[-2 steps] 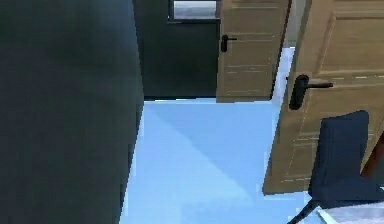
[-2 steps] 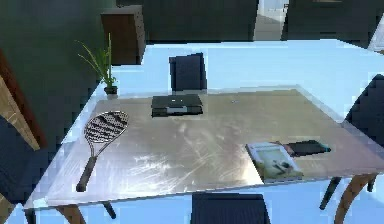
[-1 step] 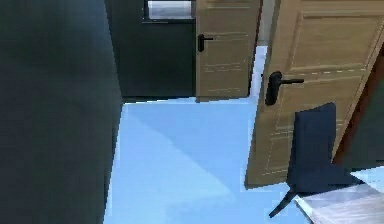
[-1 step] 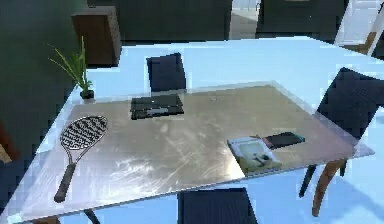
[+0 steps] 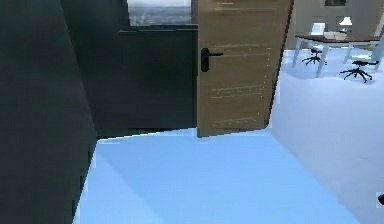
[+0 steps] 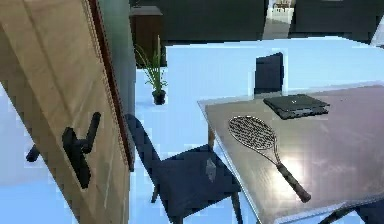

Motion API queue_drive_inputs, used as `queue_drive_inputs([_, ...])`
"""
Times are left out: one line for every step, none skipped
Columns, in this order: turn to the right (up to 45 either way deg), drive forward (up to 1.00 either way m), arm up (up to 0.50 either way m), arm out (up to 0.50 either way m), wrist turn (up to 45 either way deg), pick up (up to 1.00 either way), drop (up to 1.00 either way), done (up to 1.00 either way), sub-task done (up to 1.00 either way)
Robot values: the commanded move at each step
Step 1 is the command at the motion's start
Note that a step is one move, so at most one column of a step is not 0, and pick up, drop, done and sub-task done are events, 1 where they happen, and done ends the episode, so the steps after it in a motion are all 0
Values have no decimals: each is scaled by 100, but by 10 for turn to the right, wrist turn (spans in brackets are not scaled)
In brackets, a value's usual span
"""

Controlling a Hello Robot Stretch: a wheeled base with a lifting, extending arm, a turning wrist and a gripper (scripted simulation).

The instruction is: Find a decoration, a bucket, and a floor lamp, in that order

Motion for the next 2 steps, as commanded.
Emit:
queue_drive_inputs([60, 0, 0, 0, 0, 0, 0, 0, 0])
queue_drive_inputs([0, 55, 0, 0, 0, 0, 0, 0, 0])
